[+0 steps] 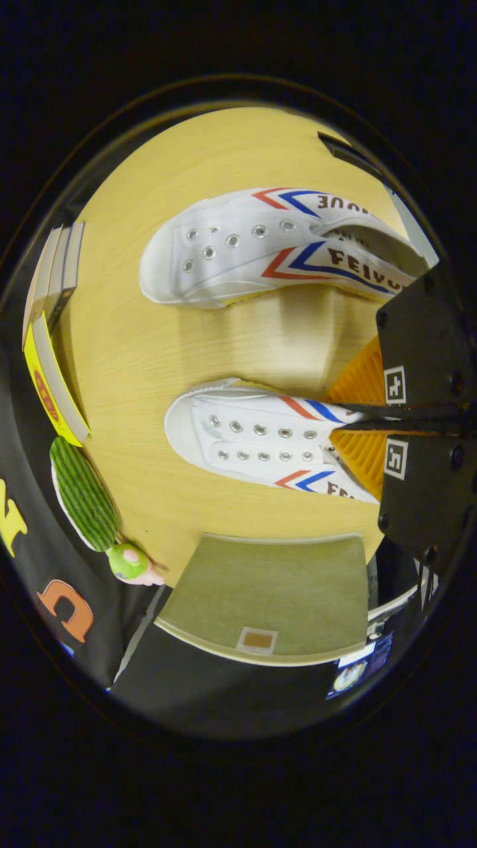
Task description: Open the storage box then place both shoes into the box .Put the left shoe in first, then the right shoe, with the right side of both shoes facing outward in a uniform manner.
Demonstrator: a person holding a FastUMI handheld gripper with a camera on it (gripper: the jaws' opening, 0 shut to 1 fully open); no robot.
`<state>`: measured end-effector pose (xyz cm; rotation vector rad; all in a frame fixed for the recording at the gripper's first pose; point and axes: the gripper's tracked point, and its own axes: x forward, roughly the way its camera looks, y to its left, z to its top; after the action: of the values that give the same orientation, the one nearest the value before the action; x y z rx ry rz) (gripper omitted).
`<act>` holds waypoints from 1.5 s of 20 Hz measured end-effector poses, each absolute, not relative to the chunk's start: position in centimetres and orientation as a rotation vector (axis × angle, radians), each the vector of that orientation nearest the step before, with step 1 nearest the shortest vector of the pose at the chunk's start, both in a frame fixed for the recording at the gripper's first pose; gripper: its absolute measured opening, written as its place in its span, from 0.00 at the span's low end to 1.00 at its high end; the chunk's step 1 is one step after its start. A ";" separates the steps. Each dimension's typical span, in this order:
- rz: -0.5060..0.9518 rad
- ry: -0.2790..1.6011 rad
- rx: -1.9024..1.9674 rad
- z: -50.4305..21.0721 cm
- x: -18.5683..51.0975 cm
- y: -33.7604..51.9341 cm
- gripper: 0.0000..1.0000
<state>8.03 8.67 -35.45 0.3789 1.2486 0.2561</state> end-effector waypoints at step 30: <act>0.472 1.180 0.323 -20.7 6.4 39.3 0.05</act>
<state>6.37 39.34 -20.75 0.3226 1.1802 0.4720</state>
